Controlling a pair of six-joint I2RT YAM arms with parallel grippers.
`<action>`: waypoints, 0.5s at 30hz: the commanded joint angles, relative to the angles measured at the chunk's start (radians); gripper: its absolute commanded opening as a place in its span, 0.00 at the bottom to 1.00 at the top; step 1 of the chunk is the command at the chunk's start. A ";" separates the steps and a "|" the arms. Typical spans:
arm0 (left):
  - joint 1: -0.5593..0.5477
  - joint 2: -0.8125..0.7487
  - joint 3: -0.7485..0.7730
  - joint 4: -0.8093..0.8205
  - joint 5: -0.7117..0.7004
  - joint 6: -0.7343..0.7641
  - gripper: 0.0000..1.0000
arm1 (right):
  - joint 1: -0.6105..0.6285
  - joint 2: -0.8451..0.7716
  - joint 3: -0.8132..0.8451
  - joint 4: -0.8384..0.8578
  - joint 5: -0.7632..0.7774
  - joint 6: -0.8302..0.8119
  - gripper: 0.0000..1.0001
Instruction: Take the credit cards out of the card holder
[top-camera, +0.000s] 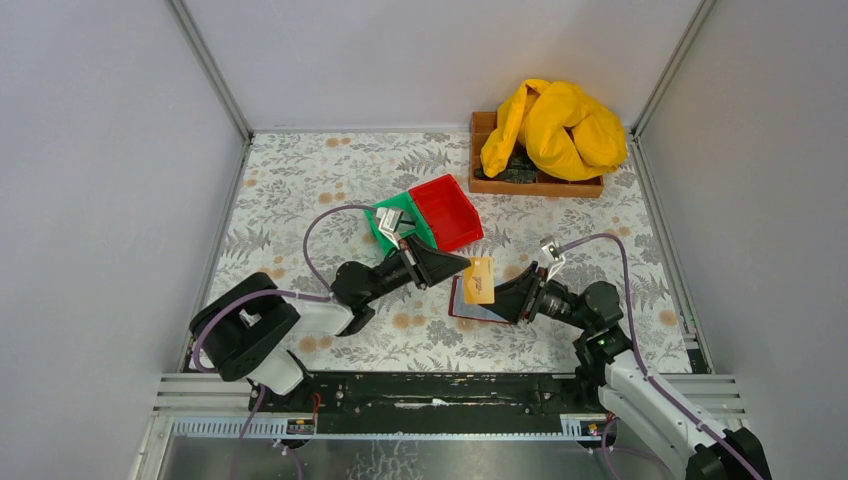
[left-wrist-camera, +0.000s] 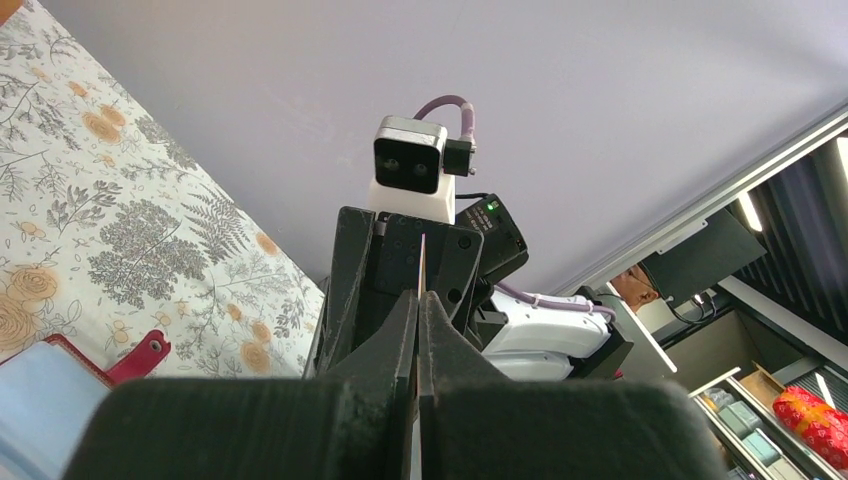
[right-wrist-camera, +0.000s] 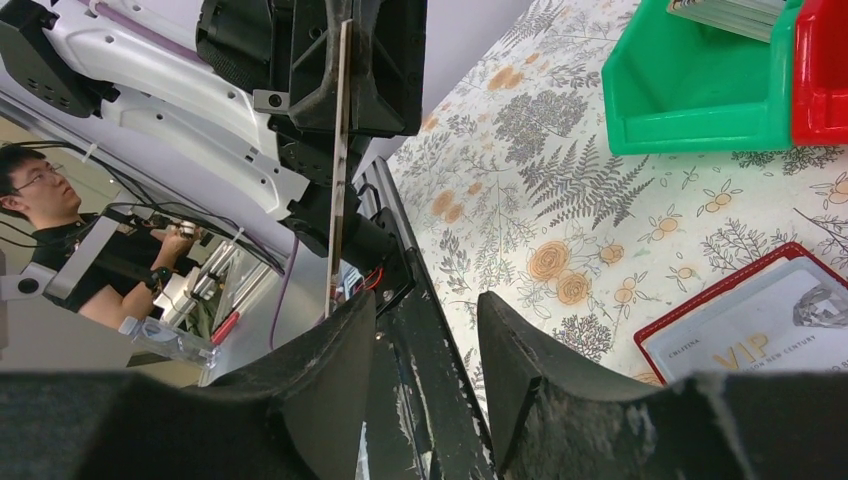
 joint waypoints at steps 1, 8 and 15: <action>-0.003 -0.027 0.029 0.062 -0.024 0.024 0.00 | 0.000 -0.038 0.019 0.034 -0.011 -0.006 0.49; -0.002 -0.004 0.069 0.061 -0.008 0.024 0.00 | 0.000 -0.087 0.012 -0.008 -0.016 -0.013 0.49; 0.012 -0.031 0.081 0.015 -0.009 0.048 0.00 | 0.000 -0.105 0.011 -0.007 -0.048 -0.017 0.49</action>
